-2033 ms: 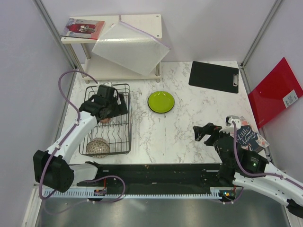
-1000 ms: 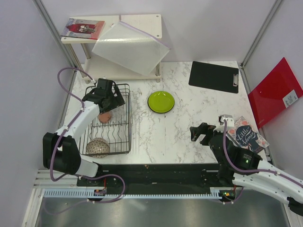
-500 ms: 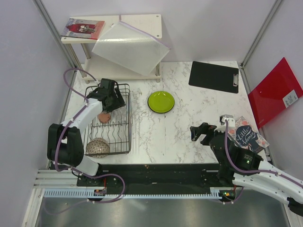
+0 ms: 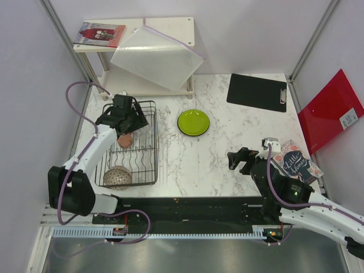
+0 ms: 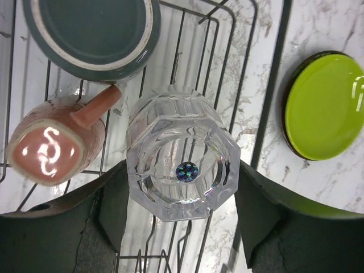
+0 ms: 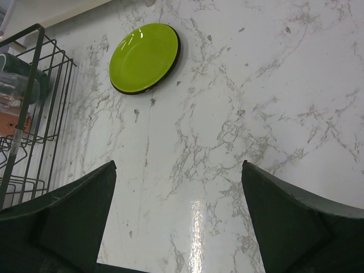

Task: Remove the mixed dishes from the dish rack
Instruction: Pick up the cup from the dish rack.

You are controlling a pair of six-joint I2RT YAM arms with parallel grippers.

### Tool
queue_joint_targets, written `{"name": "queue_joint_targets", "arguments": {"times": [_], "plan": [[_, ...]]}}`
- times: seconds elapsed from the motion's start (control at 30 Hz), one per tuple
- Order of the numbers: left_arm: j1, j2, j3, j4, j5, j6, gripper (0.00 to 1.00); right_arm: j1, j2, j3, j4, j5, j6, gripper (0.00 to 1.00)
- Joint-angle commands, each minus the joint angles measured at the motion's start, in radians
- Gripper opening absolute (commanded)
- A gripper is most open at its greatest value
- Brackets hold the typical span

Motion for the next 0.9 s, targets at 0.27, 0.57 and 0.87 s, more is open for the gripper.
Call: {"name": "queue_joint_targets", "arguments": {"times": [0.27, 0.57, 0.87], "plan": [[-0.001, -0.357, 0.076, 0.074, 0.397, -0.008, 0.02, 0.002, 0.08, 0.043, 0.084, 0.012, -0.028, 0.98], [-0.003, -0.371, -0.169, 0.77, 0.994, -0.442, 0.02, 0.002, 0.025, 0.064, 0.179, -0.023, -0.065, 0.95], [-0.095, -0.357, -0.417, 1.577, 1.062, -0.794, 0.02, 0.002, -0.233, -0.058, 0.439, -0.144, -0.076, 0.9]]}}
